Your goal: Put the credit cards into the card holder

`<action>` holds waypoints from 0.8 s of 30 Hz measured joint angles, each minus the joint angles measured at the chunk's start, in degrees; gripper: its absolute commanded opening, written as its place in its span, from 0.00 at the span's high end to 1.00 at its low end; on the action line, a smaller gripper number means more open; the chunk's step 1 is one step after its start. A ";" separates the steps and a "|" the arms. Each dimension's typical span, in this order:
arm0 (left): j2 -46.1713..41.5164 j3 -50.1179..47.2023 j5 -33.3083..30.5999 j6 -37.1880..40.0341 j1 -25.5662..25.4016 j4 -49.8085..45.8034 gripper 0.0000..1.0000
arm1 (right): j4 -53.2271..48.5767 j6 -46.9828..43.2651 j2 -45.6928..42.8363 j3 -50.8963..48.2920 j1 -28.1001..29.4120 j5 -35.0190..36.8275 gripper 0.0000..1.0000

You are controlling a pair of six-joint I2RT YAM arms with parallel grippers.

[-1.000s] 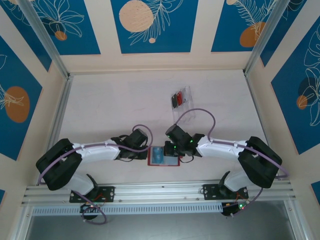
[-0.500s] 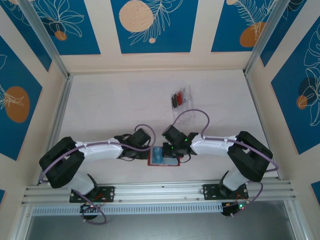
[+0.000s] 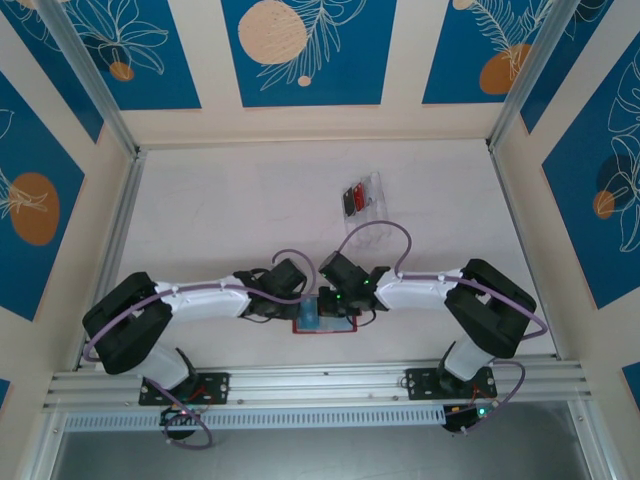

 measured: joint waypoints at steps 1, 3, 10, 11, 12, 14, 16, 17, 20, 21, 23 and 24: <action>-0.04 0.00 -0.17 -0.15 -0.09 0.00 0.91 | -1.31 -0.44 -0.11 0.68 0.00 0.50 0.90; -0.57 -0.15 -0.46 -0.63 -0.20 0.07 0.91 | -4.39 -1.42 -0.81 2.25 -0.26 1.68 0.82; -2.45 -2.05 -0.63 -1.90 -0.17 2.03 0.90 | -13.88 -5.27 -6.27 5.03 -2.54 6.23 0.73; -2.58 -2.12 -0.63 -1.88 -0.17 2.08 0.90 | -14.80 -5.68 -6.16 5.14 -2.78 6.93 0.72; -2.62 -2.16 -0.63 -1.88 -0.17 2.12 0.90 | -15.82 -6.10 -5.92 5.22 -2.93 7.58 0.71; -2.62 -2.16 -0.61 -1.88 -0.17 2.14 0.90 | -17.62 -6.80 -4.81 5.38 -2.97 8.76 0.70; -2.62 -2.16 -0.61 -1.86 -0.17 2.16 0.90 | -18.73 -7.21 -3.23 5.62 -2.84 9.73 0.68; -2.62 -2.16 -0.61 -1.86 -0.17 2.19 0.90 | -19.17 -7.45 -2.25 5.75 -2.71 10.34 0.67; -2.62 -2.19 -0.61 -1.86 -0.17 2.23 0.90 | -20.24 -7.72 0.13 6.54 -2.10 11.82 0.65; -2.62 -2.21 -0.61 -1.86 -0.17 2.25 0.90 | -20.68 -7.74 0.81 7.21 -1.70 12.39 0.65; -2.62 -2.21 -0.61 -1.86 -0.17 2.25 0.90 | -21.11 -7.74 2.10 8.48 -0.74 13.75 0.67; -2.62 -2.21 -0.61 -1.86 -0.17 2.25 0.89 | -21.31 -7.72 2.69 8.98 -0.31 14.45 0.69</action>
